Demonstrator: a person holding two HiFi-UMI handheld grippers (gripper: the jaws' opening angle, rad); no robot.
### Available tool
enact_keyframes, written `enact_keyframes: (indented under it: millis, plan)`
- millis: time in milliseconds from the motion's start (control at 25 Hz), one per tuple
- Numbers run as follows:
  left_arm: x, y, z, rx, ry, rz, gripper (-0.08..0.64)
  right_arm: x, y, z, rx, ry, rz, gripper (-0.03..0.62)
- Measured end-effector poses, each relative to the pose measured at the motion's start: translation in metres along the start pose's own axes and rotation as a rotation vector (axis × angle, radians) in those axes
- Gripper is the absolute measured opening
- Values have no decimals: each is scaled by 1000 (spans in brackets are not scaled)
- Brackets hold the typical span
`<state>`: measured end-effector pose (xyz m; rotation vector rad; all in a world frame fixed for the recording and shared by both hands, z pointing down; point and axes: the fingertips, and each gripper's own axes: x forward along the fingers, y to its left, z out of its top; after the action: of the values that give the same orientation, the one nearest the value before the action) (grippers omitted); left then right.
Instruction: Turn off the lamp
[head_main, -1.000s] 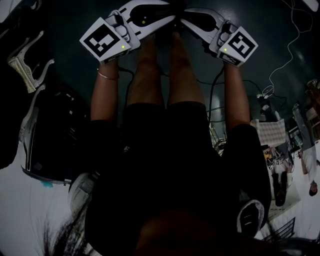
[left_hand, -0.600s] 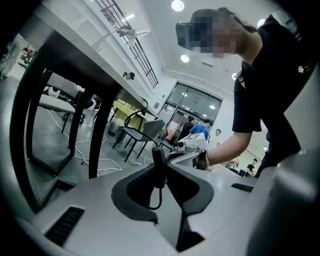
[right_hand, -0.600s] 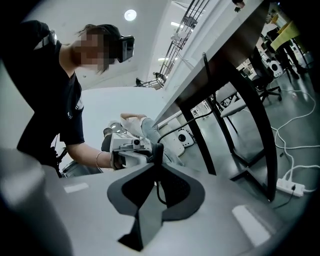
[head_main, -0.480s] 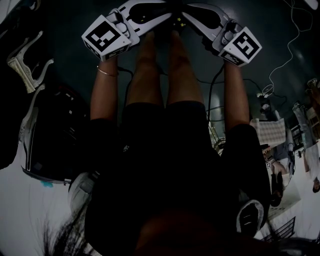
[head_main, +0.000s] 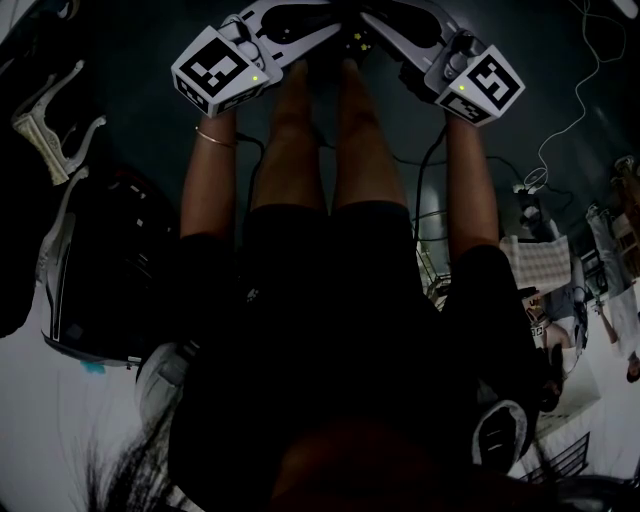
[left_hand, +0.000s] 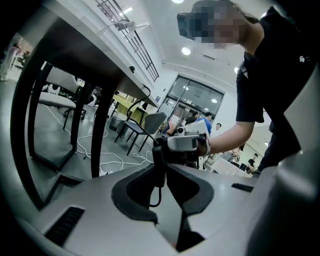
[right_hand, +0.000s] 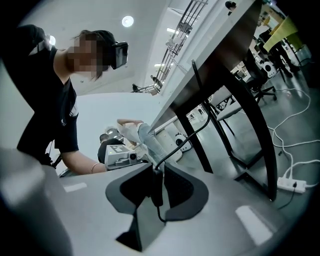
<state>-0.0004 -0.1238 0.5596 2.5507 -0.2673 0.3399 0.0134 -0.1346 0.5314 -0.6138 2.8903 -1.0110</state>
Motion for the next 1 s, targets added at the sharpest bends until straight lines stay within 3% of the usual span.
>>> enact_keyframes:
  millis: [680, 1000]
  plan:
    - [6, -9, -28, 75, 127, -32, 74, 2, -25, 14, 108, -68, -68, 44]
    - [6, -19, -36, 69, 131, -53, 74, 3, -38, 18, 174, -104, -82, 44]
